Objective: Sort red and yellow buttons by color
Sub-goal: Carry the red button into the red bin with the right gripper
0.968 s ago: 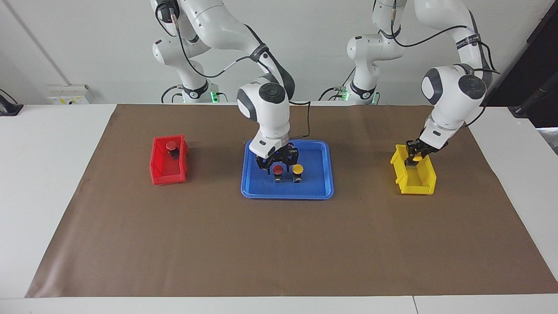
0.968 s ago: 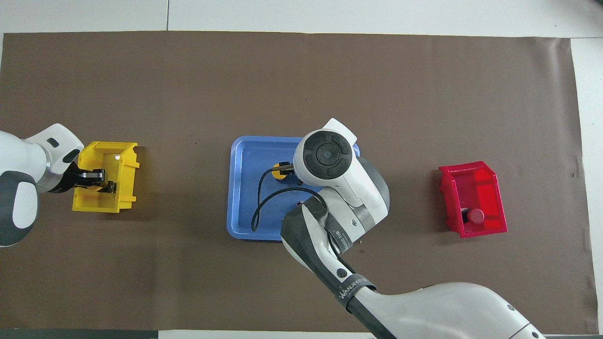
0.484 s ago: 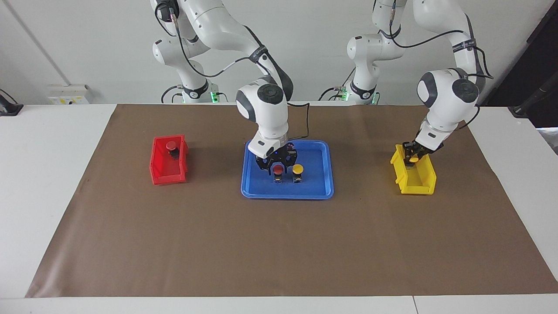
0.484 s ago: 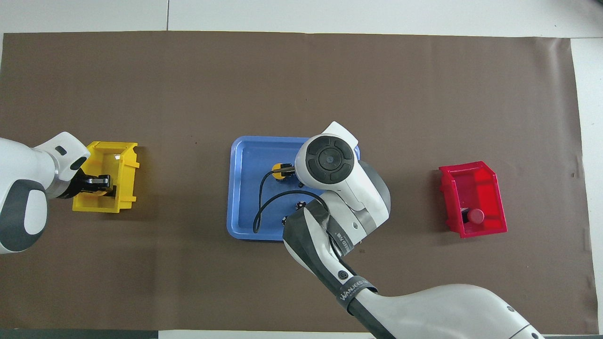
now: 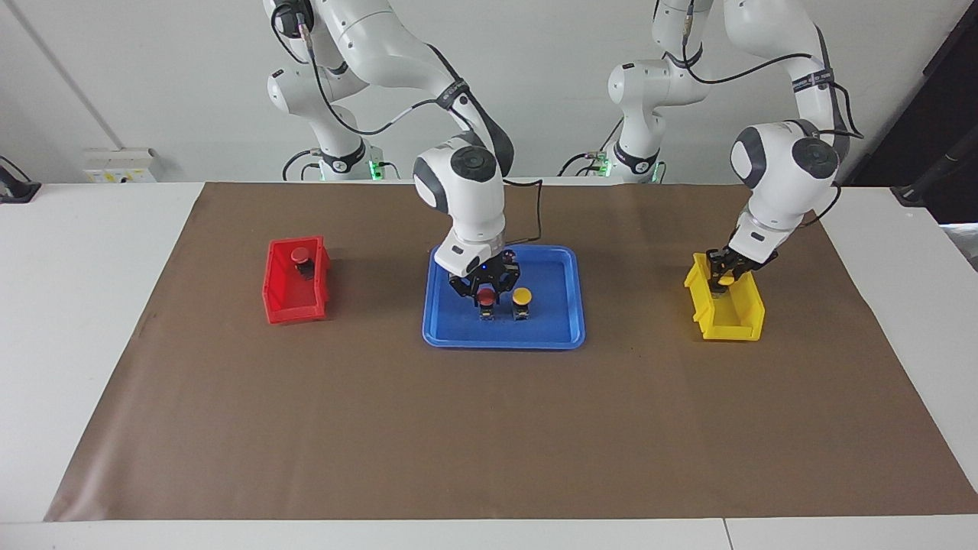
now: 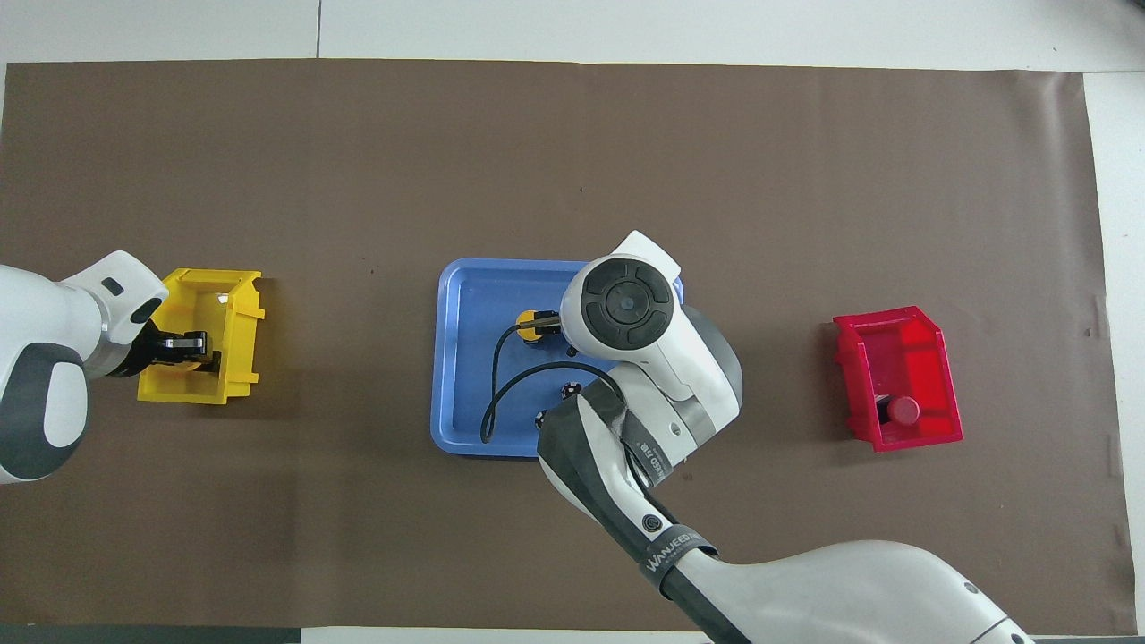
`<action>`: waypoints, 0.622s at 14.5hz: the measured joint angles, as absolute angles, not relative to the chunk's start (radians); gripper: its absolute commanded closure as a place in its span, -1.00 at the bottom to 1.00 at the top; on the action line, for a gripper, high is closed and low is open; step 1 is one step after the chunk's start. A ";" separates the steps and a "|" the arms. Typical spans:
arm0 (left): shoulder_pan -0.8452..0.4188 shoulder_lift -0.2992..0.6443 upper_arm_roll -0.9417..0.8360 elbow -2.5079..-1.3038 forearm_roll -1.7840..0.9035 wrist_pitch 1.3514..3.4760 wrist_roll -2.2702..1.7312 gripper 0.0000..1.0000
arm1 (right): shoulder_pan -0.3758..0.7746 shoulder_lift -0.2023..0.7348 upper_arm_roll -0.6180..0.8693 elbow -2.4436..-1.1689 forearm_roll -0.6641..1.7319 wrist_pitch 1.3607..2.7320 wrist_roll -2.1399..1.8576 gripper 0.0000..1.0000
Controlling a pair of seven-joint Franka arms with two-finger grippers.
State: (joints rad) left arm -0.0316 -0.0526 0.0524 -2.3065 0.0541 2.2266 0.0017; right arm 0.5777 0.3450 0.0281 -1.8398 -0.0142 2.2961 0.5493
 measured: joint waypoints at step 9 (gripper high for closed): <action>-0.031 -0.059 0.063 -2.260 0.054 2.175 0.002 -0.34 | 0.266 0.089 0.006 -1.827 -0.021 1.916 0.151 0.56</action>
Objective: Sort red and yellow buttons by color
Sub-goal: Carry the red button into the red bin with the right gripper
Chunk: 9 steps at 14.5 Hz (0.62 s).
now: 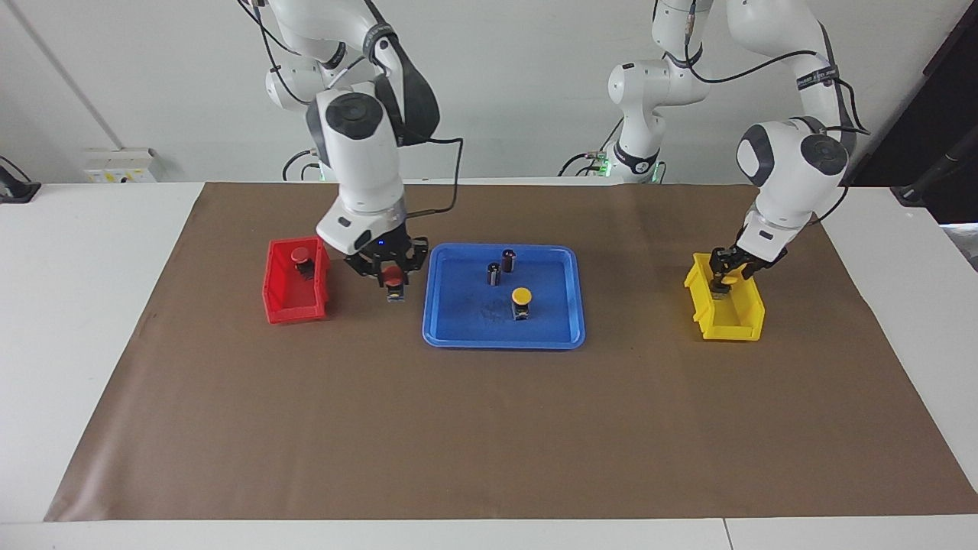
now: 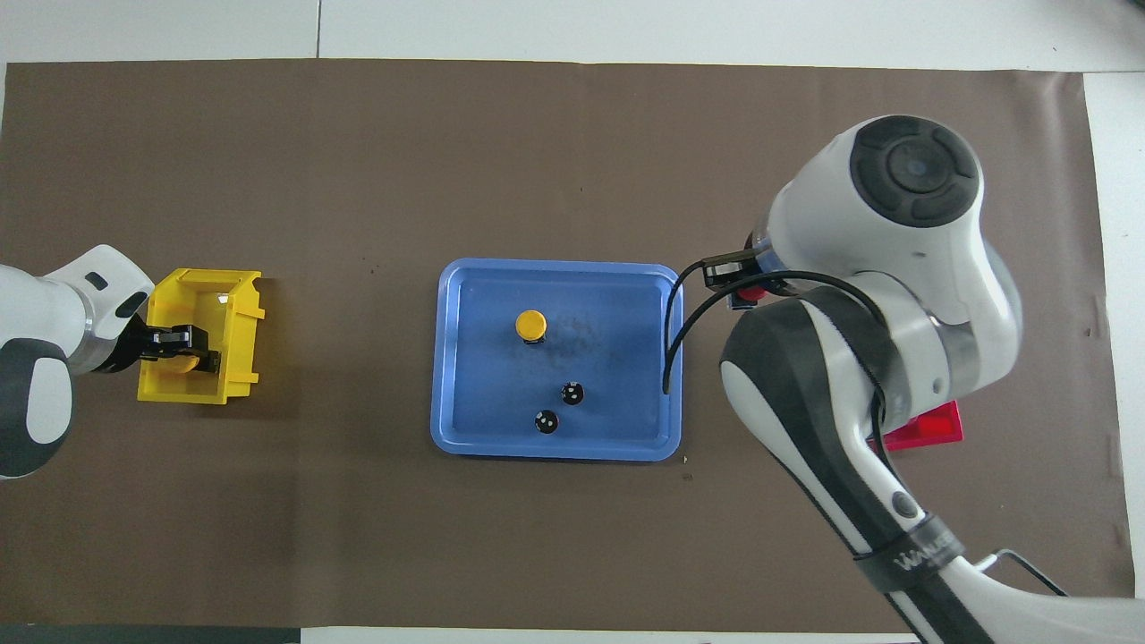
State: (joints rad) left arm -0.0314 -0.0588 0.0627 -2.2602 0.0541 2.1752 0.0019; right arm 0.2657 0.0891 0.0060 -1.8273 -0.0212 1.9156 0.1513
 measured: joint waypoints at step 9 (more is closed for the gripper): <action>-0.045 -0.086 -0.245 -2.125 0.024 2.067 -0.430 -1.00 | -0.035 -0.056 0.006 -2.089 0.014 1.987 -0.203 0.56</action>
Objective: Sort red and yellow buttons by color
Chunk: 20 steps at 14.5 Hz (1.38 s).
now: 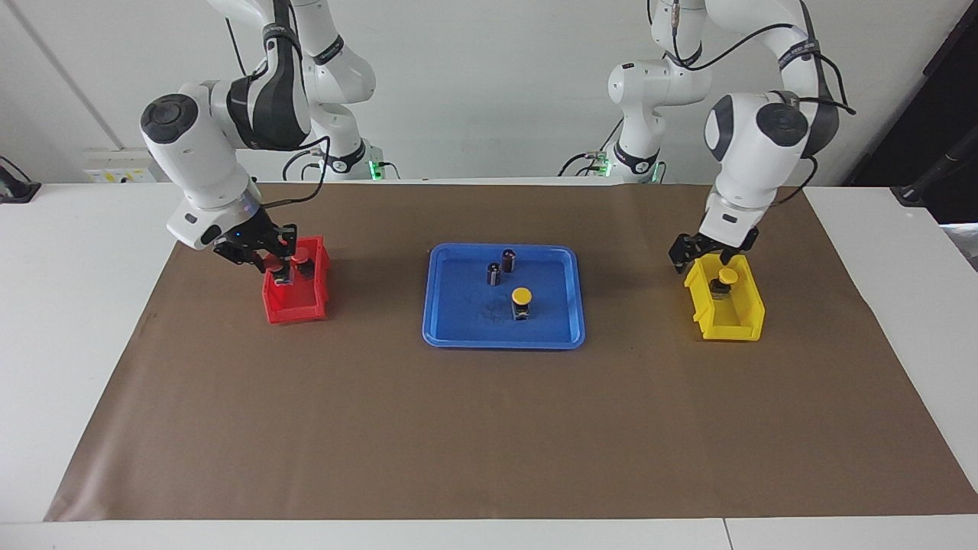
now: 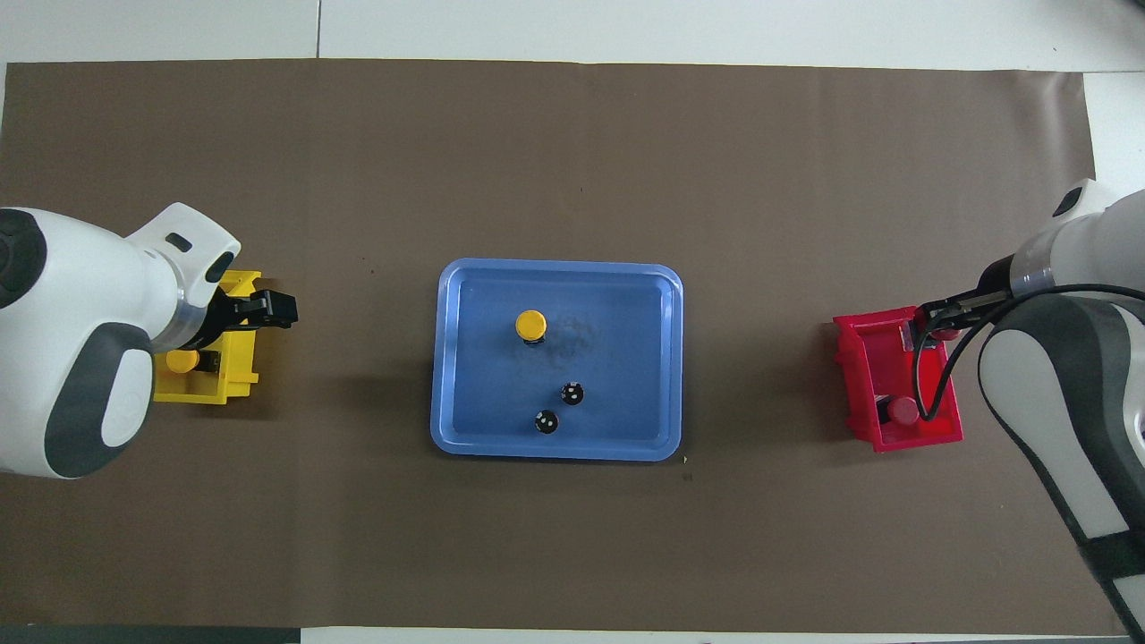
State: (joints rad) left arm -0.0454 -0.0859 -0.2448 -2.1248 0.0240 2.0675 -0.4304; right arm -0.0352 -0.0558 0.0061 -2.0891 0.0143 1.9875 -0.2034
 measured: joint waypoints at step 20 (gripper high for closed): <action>-0.067 0.355 -0.690 -1.859 0.296 2.194 -0.918 -1.00 | -0.058 -0.096 0.017 -2.399 0.015 2.332 -0.248 0.55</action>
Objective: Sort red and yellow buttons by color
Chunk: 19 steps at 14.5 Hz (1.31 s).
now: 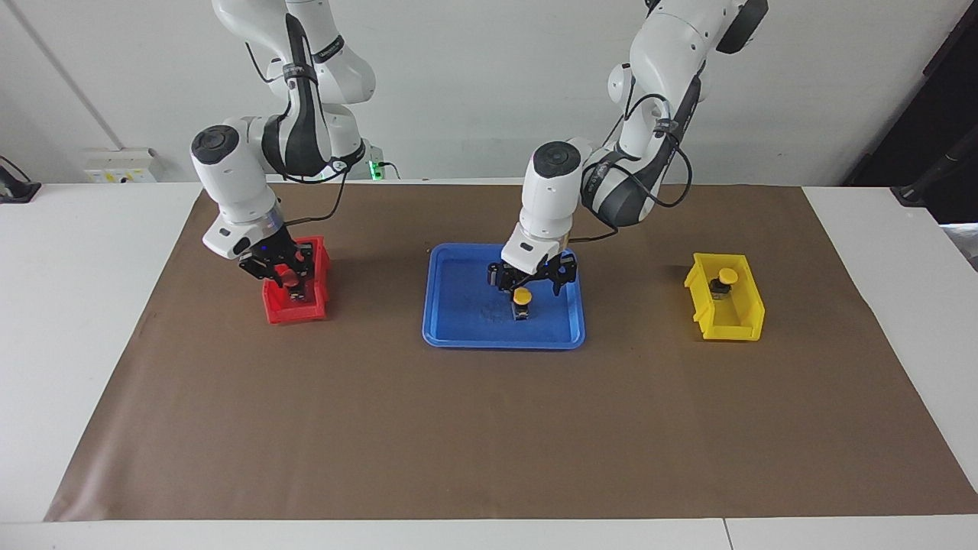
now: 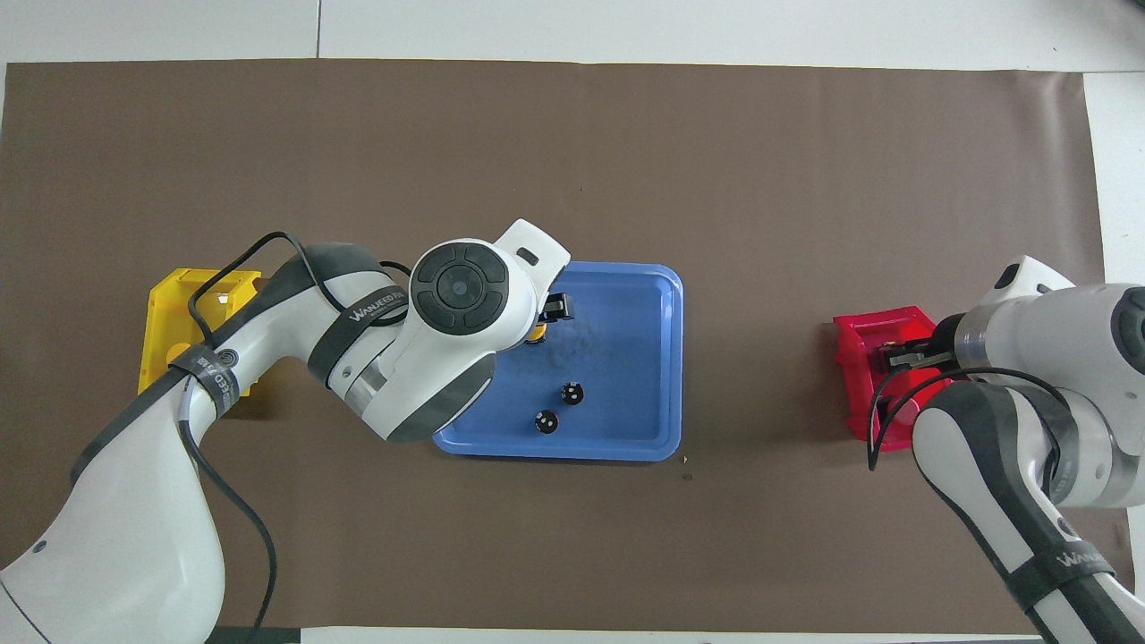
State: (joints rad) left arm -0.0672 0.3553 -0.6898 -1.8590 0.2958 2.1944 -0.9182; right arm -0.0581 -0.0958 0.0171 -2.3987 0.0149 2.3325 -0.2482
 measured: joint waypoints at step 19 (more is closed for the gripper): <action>-0.086 0.399 -0.702 -1.855 0.318 2.220 -0.954 0.31 | -0.049 -0.100 0.018 -2.300 0.015 2.214 -0.265 -0.55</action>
State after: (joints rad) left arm -0.0855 0.3987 -0.7023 -1.8547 0.3185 2.2197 -0.9545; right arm -0.0493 -0.0997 0.0182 -2.2997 0.0149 2.2139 -0.2653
